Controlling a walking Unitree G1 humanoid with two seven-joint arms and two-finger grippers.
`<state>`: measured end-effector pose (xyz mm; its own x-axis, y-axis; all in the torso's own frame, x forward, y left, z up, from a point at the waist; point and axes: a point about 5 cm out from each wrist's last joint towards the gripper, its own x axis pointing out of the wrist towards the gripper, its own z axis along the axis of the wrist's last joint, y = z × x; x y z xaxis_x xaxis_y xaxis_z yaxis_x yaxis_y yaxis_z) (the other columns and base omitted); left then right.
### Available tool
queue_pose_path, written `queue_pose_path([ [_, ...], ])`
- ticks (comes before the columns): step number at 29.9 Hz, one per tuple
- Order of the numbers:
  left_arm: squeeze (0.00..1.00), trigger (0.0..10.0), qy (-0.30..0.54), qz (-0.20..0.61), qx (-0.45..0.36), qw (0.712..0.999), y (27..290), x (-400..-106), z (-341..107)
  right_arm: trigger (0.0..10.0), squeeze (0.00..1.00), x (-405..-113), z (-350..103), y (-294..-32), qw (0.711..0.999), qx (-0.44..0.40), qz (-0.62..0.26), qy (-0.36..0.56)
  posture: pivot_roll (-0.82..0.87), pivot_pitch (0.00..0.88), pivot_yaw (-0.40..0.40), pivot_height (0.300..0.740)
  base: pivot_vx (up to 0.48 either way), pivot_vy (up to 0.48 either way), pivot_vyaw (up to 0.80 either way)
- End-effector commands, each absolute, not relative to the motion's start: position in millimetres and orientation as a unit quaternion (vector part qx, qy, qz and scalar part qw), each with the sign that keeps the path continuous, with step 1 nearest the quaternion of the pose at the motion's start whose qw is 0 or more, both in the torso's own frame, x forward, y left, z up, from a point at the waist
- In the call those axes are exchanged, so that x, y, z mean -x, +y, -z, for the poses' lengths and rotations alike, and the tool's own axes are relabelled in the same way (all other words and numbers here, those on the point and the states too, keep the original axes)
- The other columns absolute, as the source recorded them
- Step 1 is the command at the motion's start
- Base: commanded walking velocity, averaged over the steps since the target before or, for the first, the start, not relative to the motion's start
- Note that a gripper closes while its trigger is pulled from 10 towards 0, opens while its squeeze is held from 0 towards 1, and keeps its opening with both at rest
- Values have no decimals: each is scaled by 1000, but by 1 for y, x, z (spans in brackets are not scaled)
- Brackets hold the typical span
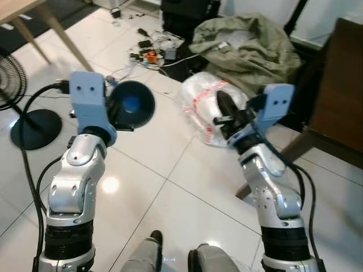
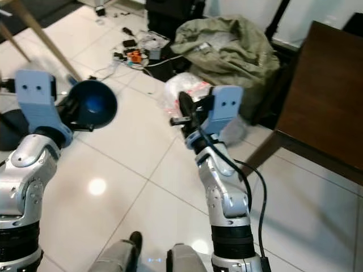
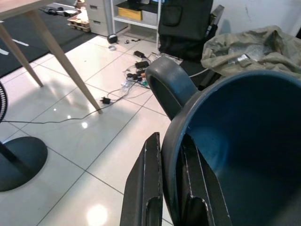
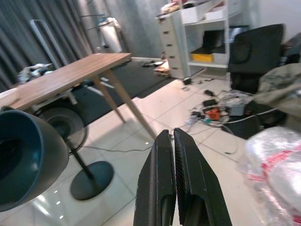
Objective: Setting the table
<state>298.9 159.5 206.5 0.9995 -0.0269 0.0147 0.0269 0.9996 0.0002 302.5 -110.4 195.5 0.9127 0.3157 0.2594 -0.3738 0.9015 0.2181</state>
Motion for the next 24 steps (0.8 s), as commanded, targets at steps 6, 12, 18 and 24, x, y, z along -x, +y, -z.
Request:
queue_pose_path([
  [6, 0, 10000, 1, 10, -1, 1000, 159, -298, -203, 10000, 0, -302, -191, -115, 971, -137, -170, -101, -84, 62, 36, 740, 0, 0, 788],
  [12, 0, 10000, 0, 6, -1, 1000, 159, -299, -203, 10000, 0, -302, -192, -115, 971, -137, -171, -101, -84, 63, 36, 740, 0, 0, 788],
  [18, 0, 10000, -2, 0, -1, 1000, 160, -300, -204, 10000, 0, -302, -192, -115, 971, -136, -169, -101, -85, 63, 35, 740, 0, 0, 788],
  [24, 0, 10000, -9, -24, -9, 1000, 164, -302, -205, 10000, 0, -302, -193, -116, 971, -129, -167, -108, -85, 61, 34, 740, 109, 0, 516],
])
